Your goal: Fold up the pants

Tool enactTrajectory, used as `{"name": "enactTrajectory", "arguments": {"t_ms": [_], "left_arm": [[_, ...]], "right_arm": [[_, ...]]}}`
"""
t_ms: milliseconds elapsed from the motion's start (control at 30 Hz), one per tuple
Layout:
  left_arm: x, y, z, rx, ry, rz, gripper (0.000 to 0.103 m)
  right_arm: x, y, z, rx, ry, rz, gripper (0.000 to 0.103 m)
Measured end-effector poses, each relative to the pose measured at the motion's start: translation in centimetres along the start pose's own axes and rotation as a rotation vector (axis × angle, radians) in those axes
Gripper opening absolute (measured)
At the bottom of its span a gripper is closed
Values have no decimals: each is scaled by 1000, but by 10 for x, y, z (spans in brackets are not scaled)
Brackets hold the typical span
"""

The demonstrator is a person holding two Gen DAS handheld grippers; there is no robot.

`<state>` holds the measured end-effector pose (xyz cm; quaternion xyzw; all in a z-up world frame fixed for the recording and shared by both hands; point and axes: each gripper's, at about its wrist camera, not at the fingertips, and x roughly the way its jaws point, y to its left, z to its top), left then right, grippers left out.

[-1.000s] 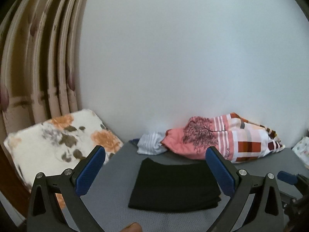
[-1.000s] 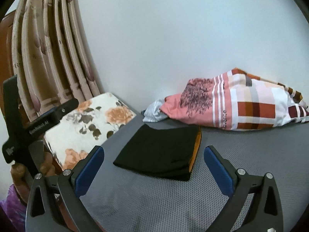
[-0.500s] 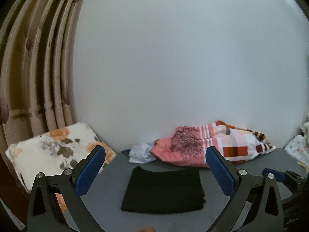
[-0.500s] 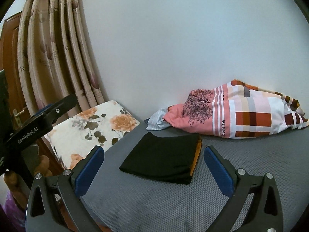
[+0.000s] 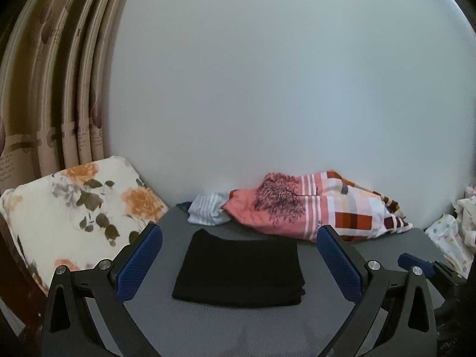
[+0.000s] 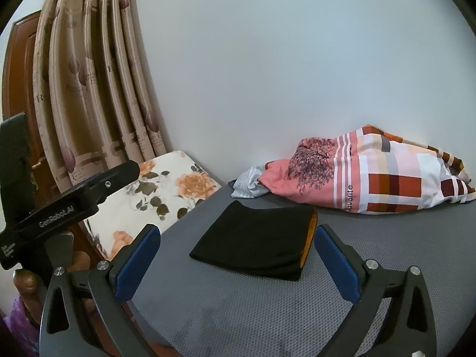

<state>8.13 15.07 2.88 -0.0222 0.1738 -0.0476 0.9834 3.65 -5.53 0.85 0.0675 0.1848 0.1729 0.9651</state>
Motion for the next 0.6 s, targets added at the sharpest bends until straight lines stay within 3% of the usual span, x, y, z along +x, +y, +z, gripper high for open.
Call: {"name": "enactTrajectory", "arguments": {"t_ms": [600], "left_arm": [[16, -5, -19, 19, 34, 54, 103]], "right_arm": [[8, 3, -7, -4, 42, 7, 103]]}}
